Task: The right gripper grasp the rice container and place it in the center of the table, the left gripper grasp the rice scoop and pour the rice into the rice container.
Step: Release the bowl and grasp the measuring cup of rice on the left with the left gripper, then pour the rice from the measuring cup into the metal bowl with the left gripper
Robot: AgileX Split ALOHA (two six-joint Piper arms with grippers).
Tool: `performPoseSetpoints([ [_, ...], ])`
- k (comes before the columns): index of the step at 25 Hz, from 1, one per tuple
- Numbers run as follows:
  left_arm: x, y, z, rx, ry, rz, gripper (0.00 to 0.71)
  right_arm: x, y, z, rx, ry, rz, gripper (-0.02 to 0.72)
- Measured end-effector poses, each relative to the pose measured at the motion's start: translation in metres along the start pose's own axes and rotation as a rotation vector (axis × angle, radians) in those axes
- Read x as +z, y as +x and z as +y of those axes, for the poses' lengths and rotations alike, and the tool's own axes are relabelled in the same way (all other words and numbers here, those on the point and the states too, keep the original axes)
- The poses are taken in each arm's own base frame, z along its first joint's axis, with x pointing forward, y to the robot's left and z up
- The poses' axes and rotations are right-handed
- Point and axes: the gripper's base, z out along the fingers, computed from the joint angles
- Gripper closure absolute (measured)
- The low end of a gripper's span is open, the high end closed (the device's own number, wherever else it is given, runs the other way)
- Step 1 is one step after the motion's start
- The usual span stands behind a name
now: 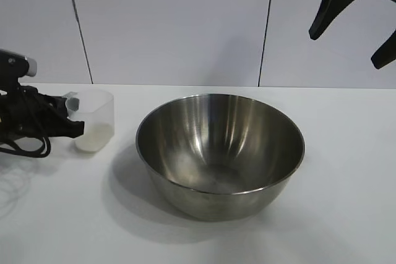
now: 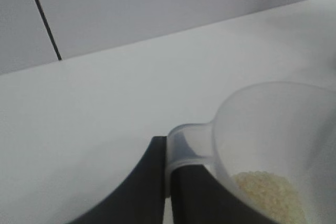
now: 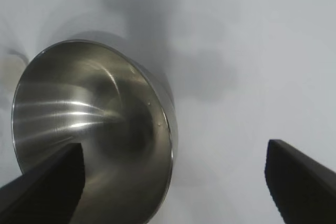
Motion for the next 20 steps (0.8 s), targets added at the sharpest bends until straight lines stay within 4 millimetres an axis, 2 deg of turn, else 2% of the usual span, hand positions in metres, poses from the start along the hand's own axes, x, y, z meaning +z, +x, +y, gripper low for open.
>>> performPoseSetpoints([
  [5,-0.005,-0.034,0.001,0.051,0.027,-0.081,0.704,0.000,-0.001,0.000,0.000,0.001,-0.013,0.064],
  [14,-0.020,-0.083,0.005,0.151,0.036,-0.067,0.704,0.000,-0.002,0.000,0.000,0.002,-0.018,0.064],
  [16,-0.021,-0.088,0.002,0.160,0.043,-0.072,0.704,0.000,-0.002,0.000,0.000,0.002,-0.018,0.064],
  [20,-0.013,-0.101,-0.021,0.205,0.107,-0.064,0.704,0.000,-0.002,0.000,0.000,0.002,-0.019,0.064],
])
